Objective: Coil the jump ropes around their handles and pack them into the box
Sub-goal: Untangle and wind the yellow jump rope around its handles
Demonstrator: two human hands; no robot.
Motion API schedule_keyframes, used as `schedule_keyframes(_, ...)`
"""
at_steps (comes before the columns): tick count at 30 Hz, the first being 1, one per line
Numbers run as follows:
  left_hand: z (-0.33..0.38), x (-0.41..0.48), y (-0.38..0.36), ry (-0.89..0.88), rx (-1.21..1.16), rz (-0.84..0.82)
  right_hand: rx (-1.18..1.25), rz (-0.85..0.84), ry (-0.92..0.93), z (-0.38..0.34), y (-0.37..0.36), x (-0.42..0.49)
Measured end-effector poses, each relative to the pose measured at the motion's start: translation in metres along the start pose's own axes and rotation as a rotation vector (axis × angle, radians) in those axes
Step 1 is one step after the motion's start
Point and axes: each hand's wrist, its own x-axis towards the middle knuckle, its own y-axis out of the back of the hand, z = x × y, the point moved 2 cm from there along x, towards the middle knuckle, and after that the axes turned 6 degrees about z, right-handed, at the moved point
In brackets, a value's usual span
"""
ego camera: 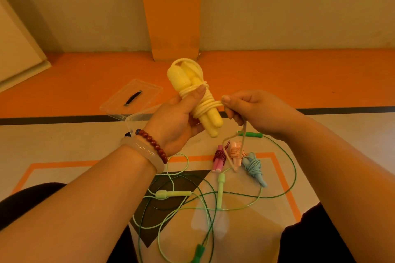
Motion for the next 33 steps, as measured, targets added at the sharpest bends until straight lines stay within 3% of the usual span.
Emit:
schedule_keyframes(5, -0.002, -0.001, -0.004, 0.043, -0.141, -0.043, 0.036, -0.037, 0.019, 0.001, -0.011, -0.001)
schedule_keyframes(11, -0.009, 0.001, -0.003, -0.089, -0.019, 0.128, 0.034, -0.117, 0.057, -0.008, -0.015, -0.005)
schedule_keyframes(20, -0.004, 0.004, 0.004, -0.116, 0.104, 0.076, 0.155, -0.186, 0.016, -0.003, -0.006, -0.004)
schedule_keyframes(26, 0.001, 0.004, 0.001, -0.1, -0.009, -0.078, 0.15, -0.187, 0.028, -0.003, 0.002, -0.004)
schedule_keyframes(33, -0.008, 0.005, -0.002, -0.006, -0.033, -0.009, 0.112, -0.162, 0.041, -0.005, 0.002, -0.005)
